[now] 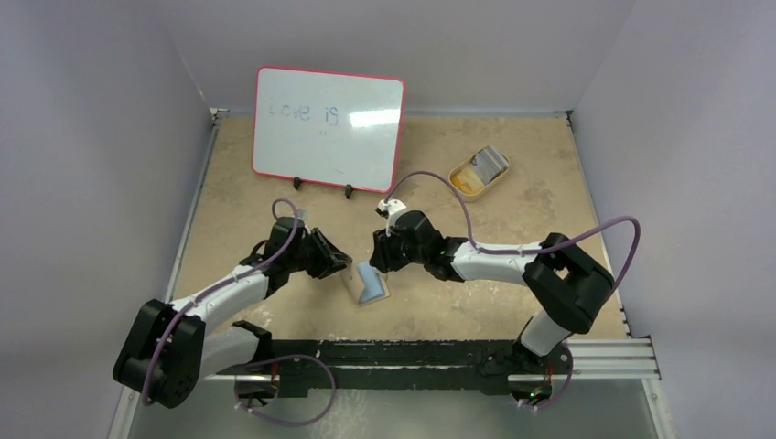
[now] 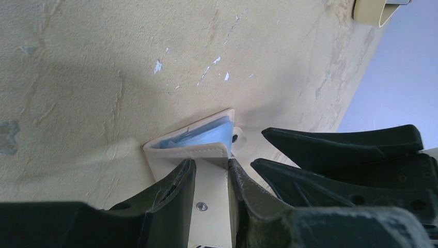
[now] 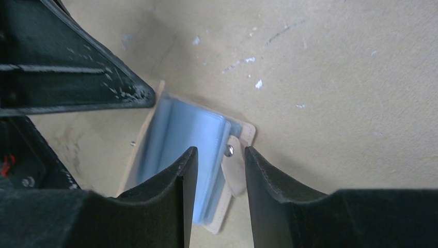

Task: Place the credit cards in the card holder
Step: Close the card holder at the center of the board.

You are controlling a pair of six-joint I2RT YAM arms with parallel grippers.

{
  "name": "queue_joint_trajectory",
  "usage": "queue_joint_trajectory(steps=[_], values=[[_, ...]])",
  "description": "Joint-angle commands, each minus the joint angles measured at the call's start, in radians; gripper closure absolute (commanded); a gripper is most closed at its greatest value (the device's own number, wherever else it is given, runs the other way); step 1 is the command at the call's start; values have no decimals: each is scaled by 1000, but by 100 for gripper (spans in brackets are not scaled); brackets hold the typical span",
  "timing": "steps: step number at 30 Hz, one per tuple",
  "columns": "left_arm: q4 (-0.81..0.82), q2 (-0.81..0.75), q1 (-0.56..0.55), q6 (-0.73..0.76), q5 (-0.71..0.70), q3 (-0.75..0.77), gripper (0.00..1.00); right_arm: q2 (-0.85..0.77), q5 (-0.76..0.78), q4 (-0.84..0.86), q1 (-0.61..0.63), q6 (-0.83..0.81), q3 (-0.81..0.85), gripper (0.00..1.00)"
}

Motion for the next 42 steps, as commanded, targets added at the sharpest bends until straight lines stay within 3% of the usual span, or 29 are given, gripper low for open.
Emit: queue_joint_trajectory(steps=[1, 5, 13, 23, 35, 42], values=[[-4, 11, -5, 31, -14, 24, 71, 20, -42, -105, 0, -138, 59, 58], [-2, 20, -6, 34, -27, 22, 73, 84, -36, -192, -6, -246, 141, 59], [-30, 21, -8, 55, -47, 49, 78, 167, -138, -190, -26, -275, 172, 69], [-102, 66, -9, 119, -99, 138, 84, 118, -190, -80, -31, -223, 93, 100], [-145, 96, -12, 142, -90, 201, 82, 72, -191, 220, -32, -85, -53, 100], [-339, 7, -12, 163, -260, 224, 72, 67, -160, 329, -31, -18, -124, 100]])
